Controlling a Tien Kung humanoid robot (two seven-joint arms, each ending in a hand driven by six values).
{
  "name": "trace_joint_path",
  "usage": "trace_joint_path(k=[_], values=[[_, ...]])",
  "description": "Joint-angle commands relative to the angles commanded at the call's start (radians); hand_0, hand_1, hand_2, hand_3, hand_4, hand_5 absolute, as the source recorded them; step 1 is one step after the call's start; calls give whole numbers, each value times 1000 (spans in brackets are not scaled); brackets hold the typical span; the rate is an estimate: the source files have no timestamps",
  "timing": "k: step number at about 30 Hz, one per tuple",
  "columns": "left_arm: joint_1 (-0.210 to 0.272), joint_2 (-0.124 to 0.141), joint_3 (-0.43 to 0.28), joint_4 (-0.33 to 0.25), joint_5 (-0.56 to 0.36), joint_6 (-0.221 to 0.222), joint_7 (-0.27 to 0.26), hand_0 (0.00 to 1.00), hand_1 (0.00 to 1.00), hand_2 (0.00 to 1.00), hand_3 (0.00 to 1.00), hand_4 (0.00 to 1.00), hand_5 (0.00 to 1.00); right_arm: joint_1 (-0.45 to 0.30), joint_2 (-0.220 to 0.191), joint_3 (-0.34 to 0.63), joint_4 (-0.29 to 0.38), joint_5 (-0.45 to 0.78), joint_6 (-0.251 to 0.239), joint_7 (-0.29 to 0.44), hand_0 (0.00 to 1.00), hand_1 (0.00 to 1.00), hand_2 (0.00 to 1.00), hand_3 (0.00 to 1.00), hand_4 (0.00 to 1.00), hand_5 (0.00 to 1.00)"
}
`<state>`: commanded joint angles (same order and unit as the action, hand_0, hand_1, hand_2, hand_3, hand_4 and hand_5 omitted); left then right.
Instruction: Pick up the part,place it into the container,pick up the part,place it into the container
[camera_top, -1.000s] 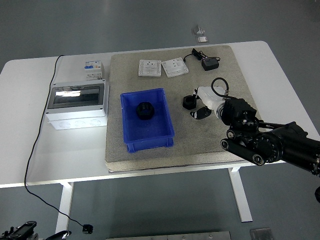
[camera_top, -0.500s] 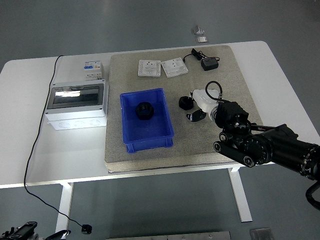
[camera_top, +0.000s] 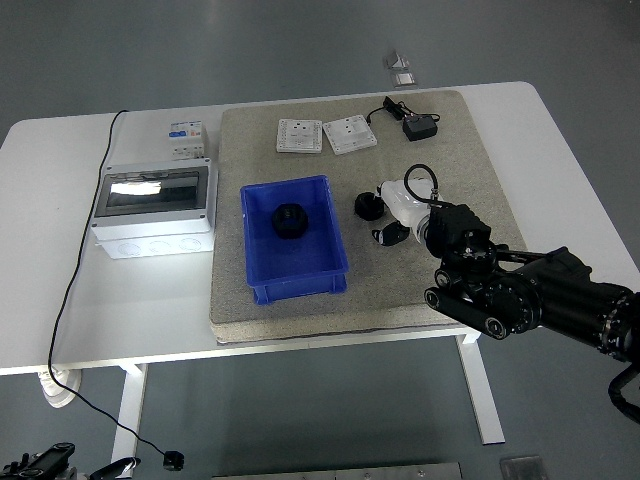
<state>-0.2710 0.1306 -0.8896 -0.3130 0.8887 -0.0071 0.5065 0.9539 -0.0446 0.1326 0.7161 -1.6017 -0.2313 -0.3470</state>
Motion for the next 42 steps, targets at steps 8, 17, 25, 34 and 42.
trace_joint_path(k=[8, 17, 25, 34, 42], values=[[5, 4, 13, 1, -18, 8, -10, 672, 681, 714, 622, 816, 646, -31, -84, 61, 93, -112, 17, -26, 845, 680, 696, 643, 725, 279], [10, 4, 21, 1, -32, 14, -18, 670, 680, 713, 618, 812, 641, -73, -162, 106, 175, -152, -6, -20, 846, 680, 696, 644, 718, 278], [5, -2, 2, -1, 0, 8, -7, 669, 678, 710, 613, 806, 637, -21, -80, 57, 94, -21, -71, 35, 851, 728, 810, 834, 727, 268], [5, -3, 8, 1, -10, 10, -17, 668, 676, 709, 610, 799, 629, 49, 45, -100, -68, 163, -51, 81, 938, 922, 965, 998, 728, 260], [6, -2, 12, 2, -19, 14, -26, 668, 676, 709, 609, 797, 624, 70, 45, -62, -106, 146, 49, 80, 963, 941, 968, 998, 721, 257]])
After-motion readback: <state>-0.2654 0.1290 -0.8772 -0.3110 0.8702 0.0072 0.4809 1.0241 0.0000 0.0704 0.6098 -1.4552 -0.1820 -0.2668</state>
